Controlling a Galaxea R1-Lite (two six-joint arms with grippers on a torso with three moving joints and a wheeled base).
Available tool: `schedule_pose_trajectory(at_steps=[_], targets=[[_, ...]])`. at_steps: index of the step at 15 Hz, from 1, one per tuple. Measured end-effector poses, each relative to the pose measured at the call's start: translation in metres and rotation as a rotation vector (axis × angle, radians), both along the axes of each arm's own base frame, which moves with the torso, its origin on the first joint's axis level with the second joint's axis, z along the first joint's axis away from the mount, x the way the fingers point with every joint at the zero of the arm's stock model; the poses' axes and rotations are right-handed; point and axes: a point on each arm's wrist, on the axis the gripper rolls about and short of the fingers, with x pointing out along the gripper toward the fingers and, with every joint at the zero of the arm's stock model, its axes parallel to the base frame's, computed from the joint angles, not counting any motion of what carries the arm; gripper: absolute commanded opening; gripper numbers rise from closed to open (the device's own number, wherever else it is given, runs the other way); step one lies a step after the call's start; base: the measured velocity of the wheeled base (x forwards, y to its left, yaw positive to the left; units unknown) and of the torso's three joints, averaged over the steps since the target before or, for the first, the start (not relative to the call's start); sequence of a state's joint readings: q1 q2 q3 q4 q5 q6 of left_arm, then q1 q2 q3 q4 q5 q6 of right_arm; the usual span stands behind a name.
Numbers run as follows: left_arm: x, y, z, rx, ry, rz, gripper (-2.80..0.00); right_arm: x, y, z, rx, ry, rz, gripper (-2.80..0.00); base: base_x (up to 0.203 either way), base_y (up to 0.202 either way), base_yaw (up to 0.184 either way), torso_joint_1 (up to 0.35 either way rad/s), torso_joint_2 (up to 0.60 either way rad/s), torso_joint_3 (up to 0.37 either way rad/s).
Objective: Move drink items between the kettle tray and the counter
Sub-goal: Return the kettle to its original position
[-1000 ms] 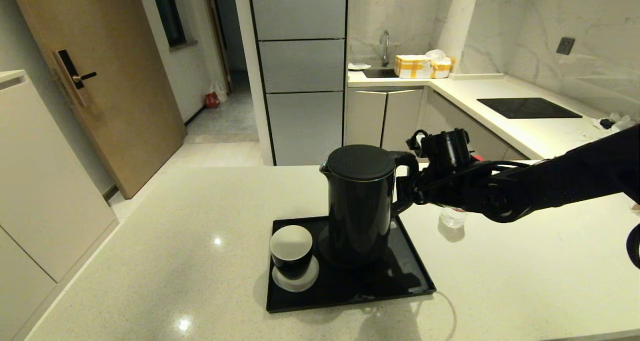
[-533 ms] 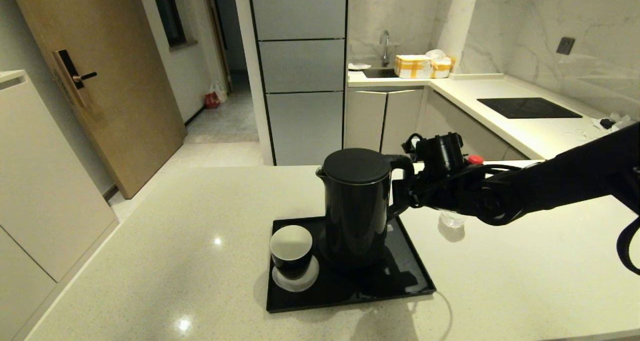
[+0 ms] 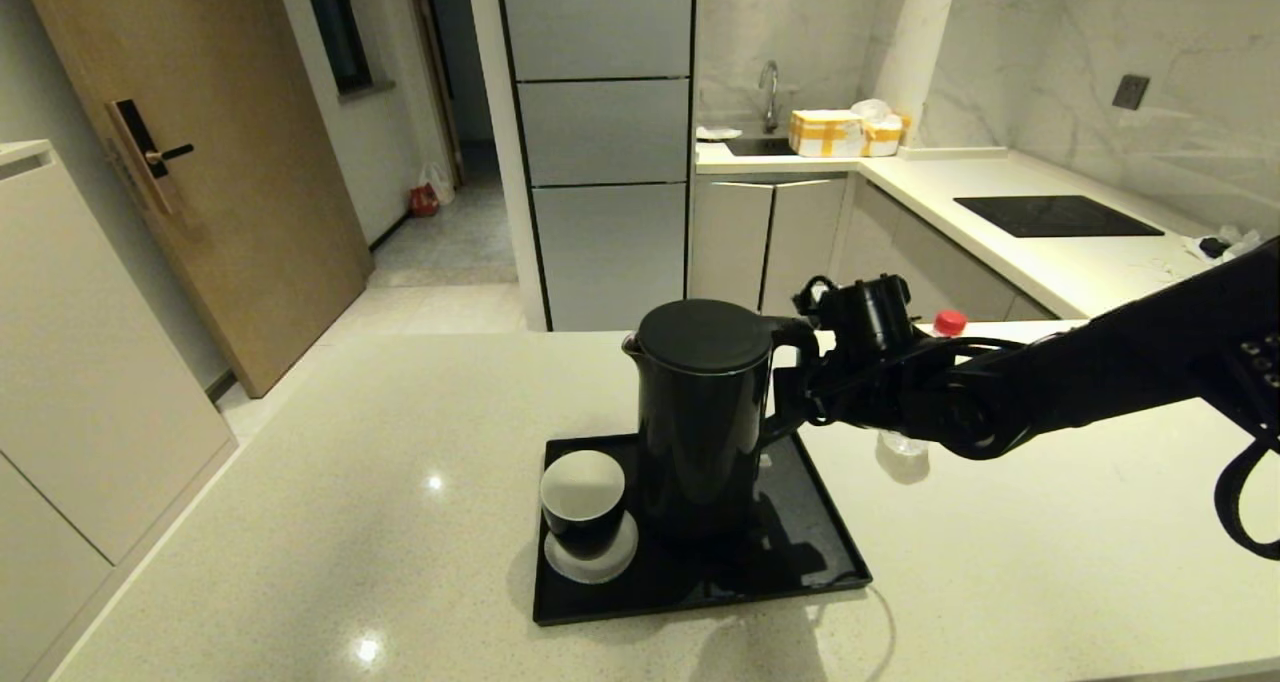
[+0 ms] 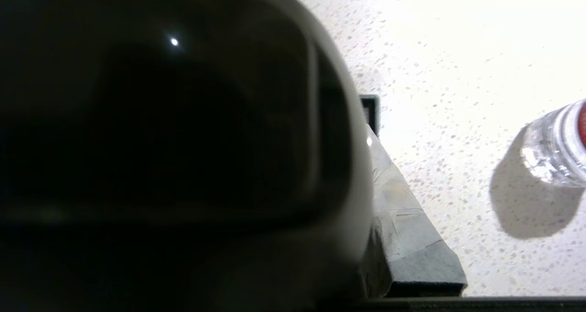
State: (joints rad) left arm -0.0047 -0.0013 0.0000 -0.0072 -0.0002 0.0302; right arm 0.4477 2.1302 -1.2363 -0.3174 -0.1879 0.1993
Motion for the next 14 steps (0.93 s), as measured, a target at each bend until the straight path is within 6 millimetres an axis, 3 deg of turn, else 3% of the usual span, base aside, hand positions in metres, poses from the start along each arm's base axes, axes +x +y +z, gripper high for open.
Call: schedule_pose_trajectory(at_steps=[10,14], targets=[[0.0,0.0,0.0,-0.001,0.0,0.0,-2.8,-0.011,-0.007,0.004,-0.05,0.018,-0.005,-2.8,0.0,0.0,0.0,0.0,0.0,0.0],[0.0,0.0,0.0,0.0,0.0,0.0,-2.8,-0.006,-0.005,0.005,-0.056,0.028,-0.003,-2.8,0.0,0.0,0.0,0.0,0.0,0.0]])
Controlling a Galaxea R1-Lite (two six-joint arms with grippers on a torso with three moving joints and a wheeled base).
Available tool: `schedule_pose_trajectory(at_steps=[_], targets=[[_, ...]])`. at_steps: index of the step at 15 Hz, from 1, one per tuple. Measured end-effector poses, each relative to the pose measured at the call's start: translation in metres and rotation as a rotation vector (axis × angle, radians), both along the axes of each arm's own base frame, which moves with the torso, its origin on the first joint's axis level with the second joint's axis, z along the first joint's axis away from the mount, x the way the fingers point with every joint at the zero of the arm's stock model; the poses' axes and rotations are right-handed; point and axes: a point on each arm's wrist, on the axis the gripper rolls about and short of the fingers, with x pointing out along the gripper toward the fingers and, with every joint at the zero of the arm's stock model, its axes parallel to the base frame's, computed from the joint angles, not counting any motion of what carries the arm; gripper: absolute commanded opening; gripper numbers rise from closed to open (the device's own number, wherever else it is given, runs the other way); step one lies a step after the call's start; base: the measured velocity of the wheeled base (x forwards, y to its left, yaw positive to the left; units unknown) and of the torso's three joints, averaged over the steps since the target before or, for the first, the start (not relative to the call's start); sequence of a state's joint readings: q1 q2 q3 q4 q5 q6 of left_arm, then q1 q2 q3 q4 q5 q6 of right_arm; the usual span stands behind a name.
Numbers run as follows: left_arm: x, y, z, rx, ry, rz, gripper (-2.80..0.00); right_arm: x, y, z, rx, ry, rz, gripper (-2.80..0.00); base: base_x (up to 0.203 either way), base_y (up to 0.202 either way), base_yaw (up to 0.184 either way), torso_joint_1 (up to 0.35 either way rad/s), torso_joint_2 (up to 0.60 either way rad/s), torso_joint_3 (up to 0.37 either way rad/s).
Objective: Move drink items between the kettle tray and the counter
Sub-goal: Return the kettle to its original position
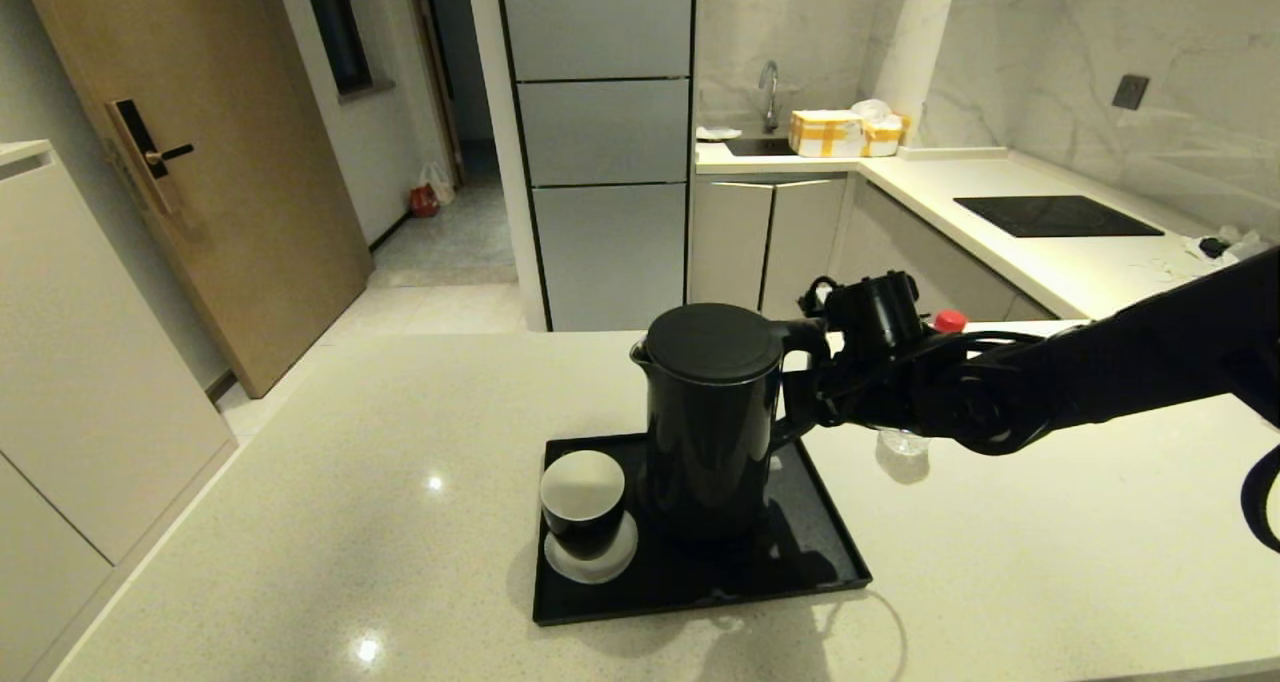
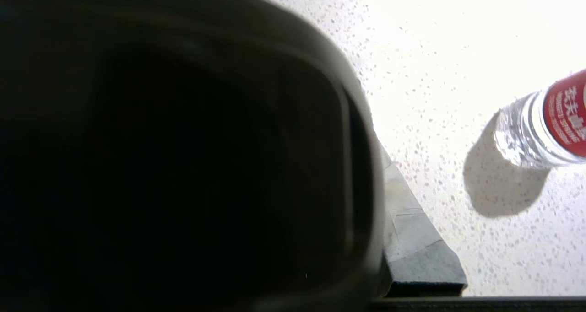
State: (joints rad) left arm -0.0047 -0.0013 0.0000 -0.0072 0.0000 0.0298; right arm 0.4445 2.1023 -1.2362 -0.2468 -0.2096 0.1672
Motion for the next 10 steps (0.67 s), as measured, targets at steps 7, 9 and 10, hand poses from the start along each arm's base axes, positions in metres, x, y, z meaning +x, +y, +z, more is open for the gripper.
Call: schedule_pose_trajectory(at_steps=[7,9,10], targets=[[0.0,0.0,0.0,0.0,0.0,0.0,-2.8,0.012,0.007,-0.011,0.008,0.024,-0.01,-2.8,0.0,0.0,0.0,0.0,0.0,0.0],[0.0,0.0,0.0,0.0,0.0,0.0,-2.8,0.011,0.006,-0.014,0.011,0.045,-0.018,-2.8,0.0,0.0,0.0,0.0,0.0,0.0],[0.0,0.0,0.0,0.0,0.0,0.0,-2.8,0.009,0.005,-0.015,0.006,0.064,-0.018,-2.8,0.0,0.0,0.0,0.0,0.0,0.0]])
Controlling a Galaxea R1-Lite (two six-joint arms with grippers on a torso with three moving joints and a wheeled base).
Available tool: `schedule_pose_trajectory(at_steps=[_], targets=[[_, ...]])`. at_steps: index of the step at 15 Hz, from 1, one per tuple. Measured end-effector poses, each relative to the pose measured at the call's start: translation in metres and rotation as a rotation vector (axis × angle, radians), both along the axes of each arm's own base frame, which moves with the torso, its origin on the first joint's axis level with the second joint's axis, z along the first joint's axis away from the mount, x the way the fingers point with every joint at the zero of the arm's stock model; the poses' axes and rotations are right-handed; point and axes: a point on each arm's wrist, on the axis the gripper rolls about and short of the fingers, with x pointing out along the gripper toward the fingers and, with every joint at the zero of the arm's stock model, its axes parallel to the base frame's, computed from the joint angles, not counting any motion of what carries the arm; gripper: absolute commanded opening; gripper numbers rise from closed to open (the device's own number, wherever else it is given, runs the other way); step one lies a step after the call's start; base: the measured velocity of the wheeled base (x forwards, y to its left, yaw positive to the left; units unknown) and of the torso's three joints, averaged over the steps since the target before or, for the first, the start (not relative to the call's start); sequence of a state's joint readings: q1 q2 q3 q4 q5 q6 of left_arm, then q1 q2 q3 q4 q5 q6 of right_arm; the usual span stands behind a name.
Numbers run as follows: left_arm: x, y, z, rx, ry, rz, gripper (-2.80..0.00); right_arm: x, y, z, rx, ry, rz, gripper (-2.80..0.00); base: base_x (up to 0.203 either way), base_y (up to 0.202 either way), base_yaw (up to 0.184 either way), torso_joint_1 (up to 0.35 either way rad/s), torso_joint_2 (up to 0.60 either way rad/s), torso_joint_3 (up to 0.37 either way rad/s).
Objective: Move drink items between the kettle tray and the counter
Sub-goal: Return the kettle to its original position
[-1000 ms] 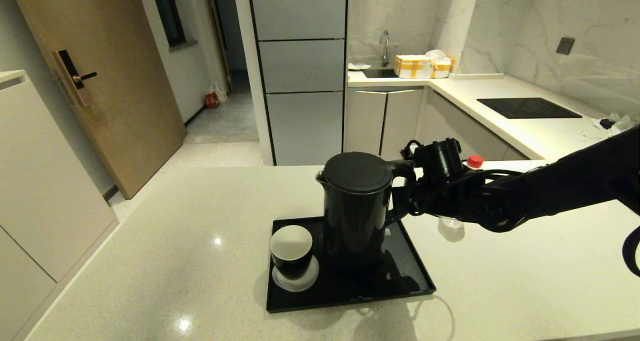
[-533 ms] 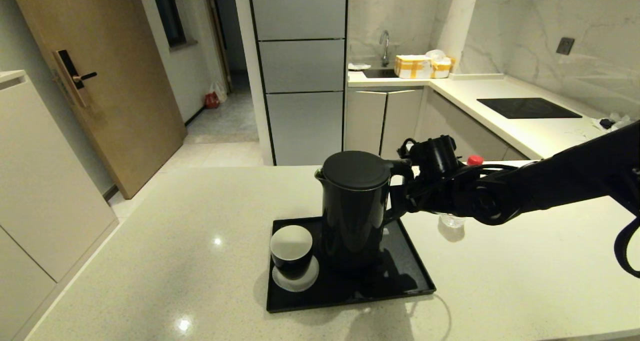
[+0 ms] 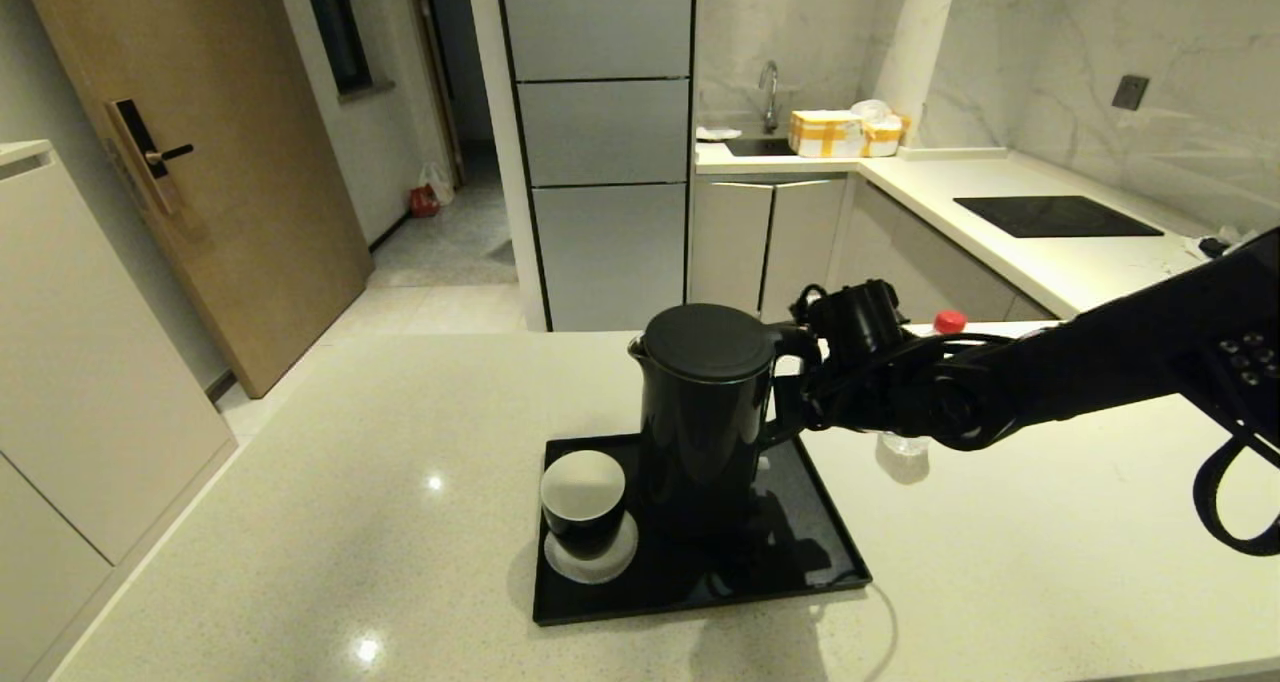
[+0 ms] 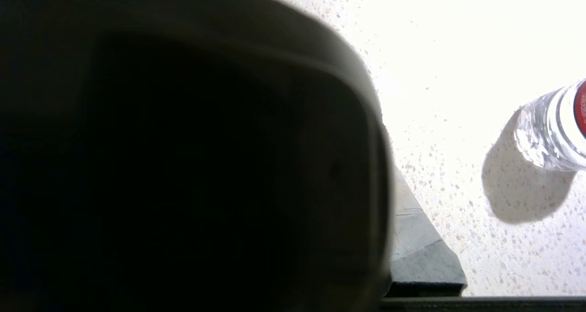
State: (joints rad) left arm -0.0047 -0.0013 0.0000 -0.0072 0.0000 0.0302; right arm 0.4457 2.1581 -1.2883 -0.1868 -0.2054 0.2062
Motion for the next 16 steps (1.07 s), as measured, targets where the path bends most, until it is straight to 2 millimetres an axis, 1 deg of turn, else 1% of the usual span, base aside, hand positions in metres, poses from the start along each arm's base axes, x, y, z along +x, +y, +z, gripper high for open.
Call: schedule_pose_trajectory(at_steps=[2,6,9,10,12,16], targets=[[0.0,0.0,0.0,0.0,0.0,0.0,-2.8,-0.004,-0.002,0.003,-0.007,0.025,0.004,-2.8,0.0,0.0,0.0,0.0,0.0,0.0],[0.0,0.0,0.0,0.0,0.0,0.0,-2.8,-0.003,-0.001,0.006,0.029,0.012,-0.025,-2.8,0.0,0.0,0.0,0.0,0.0,0.0],[0.0,0.0,0.0,-0.001,0.0,0.0,-2.8,-0.004,0.003,0.006,0.032,0.009,-0.021,-2.8,0.0,0.0,0.0,0.0,0.0,0.0],[0.0,0.0,0.0,-0.001,0.0,0.0,-2.8,-0.005,0.005,0.006,0.03,0.007,-0.016,0.0,0.0,0.0,0.0,0.0,0.0,0.0],[0.0,0.0,0.0,0.0,0.0,0.0,-2.8,-0.006,0.009,0.008,0.036,0.004,-0.004,0.0,0.0,0.0,0.0,0.0,0.0,0.0],[0.0,0.0,0.0,-0.001,0.0,0.0,-2.8,-0.009,0.01,0.011,0.036,-0.003,0.001,0.0,0.0,0.0,0.0,0.0,0.0,0.0]])
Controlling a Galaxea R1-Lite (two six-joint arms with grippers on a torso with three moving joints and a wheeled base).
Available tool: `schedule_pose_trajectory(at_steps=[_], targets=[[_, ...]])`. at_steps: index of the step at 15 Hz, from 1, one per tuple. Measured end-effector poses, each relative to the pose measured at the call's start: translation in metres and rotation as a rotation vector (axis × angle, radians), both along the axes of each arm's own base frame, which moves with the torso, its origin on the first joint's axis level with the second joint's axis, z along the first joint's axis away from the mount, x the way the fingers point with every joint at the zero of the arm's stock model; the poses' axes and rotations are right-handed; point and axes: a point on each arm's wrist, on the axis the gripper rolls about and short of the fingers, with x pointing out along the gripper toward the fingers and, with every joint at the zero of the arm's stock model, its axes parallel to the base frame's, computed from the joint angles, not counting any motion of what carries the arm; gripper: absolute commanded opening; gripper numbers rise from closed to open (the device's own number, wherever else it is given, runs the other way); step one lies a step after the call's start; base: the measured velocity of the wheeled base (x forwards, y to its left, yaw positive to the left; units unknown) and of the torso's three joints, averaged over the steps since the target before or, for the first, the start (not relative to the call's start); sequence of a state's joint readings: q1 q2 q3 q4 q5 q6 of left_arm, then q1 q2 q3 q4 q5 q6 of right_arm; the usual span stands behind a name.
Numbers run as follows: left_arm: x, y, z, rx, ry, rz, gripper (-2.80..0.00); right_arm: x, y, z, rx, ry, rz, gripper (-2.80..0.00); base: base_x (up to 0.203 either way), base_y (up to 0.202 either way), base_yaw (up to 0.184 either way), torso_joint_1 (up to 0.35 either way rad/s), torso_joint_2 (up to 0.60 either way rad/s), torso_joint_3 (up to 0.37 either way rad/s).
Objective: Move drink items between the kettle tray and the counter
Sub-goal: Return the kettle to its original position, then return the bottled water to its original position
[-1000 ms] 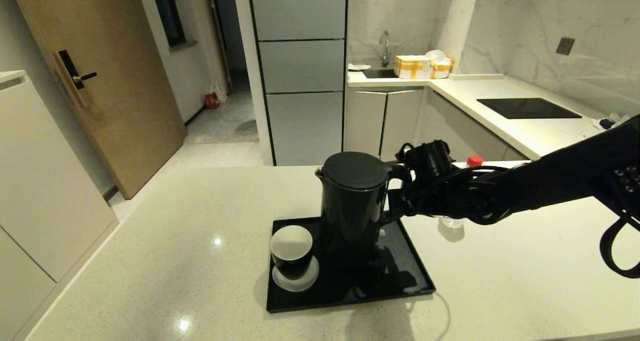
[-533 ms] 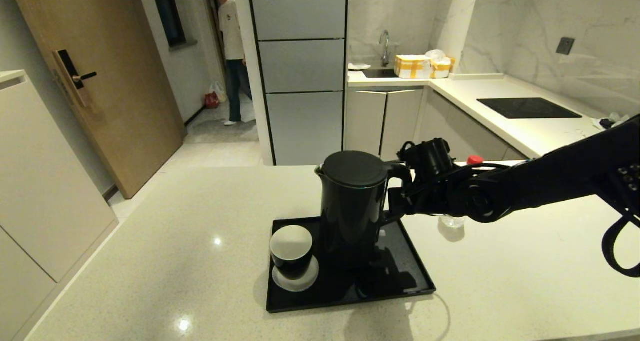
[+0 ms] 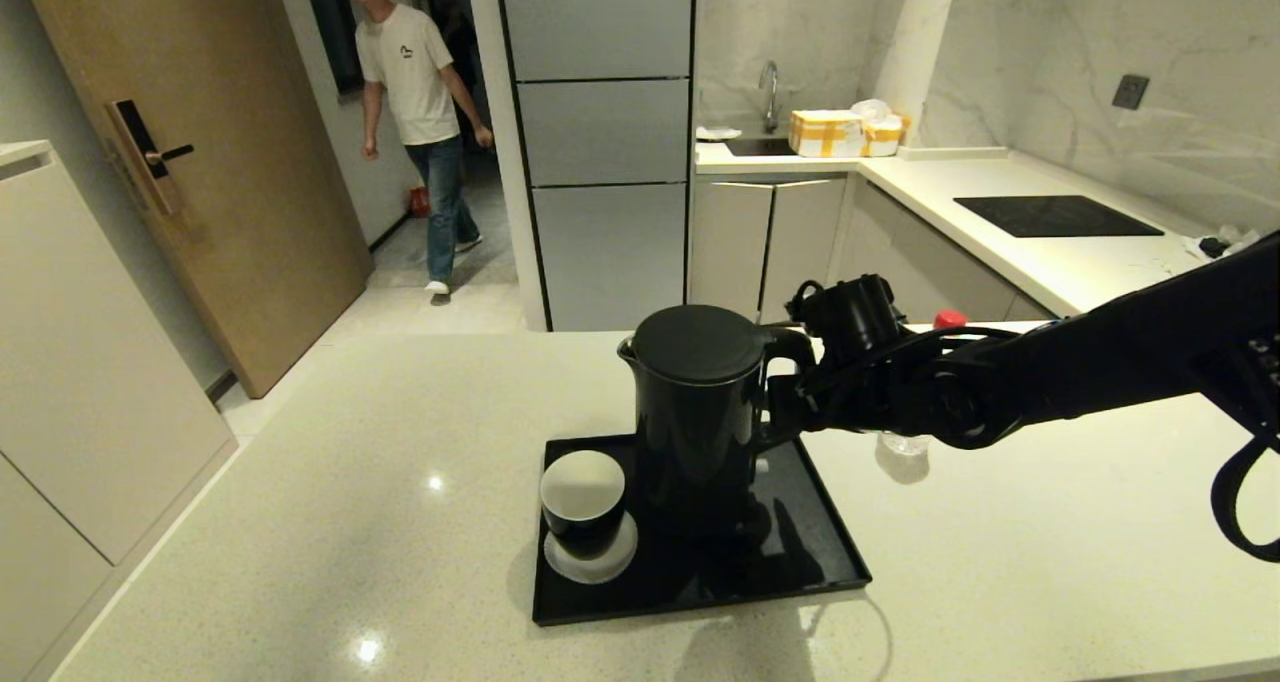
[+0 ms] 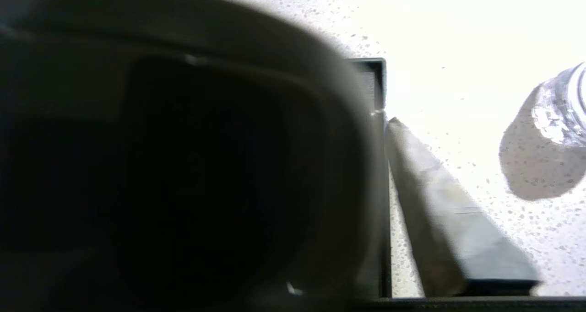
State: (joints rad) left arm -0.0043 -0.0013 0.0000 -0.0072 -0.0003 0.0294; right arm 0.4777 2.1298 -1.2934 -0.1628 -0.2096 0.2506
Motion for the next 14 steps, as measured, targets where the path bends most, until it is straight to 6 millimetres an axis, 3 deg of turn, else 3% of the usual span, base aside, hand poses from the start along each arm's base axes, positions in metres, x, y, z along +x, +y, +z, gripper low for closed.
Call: schedule_pose_trajectory(at_steps=[4,14], targets=[[0.0,0.0,0.0,0.0,0.0,0.0,-2.8,-0.006,-0.002,0.004,0.001,0.0,0.003,0.0,0.0,0.0,0.0,0.0,0.0,0.0],[0.0,0.0,0.0,0.0,0.0,0.0,-2.8,-0.047,-0.024,0.024,-0.001,0.009,0.002,0.0,0.0,0.0,0.0,0.0,0.0,0.0]])
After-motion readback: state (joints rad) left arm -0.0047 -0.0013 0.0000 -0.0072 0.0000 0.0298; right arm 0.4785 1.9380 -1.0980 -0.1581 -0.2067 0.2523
